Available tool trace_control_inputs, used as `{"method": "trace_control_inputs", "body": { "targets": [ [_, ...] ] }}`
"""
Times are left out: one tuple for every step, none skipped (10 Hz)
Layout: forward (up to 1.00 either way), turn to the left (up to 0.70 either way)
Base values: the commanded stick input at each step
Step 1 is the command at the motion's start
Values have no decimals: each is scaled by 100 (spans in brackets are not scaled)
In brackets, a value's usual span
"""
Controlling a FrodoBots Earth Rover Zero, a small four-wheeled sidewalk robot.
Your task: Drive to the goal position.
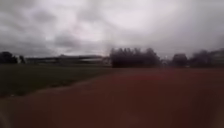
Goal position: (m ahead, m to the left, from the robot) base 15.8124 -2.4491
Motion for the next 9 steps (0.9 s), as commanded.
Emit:
{"method": "trace_control_inputs", "body": {
  "targets": [
    [70, 0],
    [70, 0],
    [70, 0],
    [70, 0],
    [70, 0],
    [70, 0],
    [70, 0],
    [70, 0],
    [70, 0]
  ]
}}
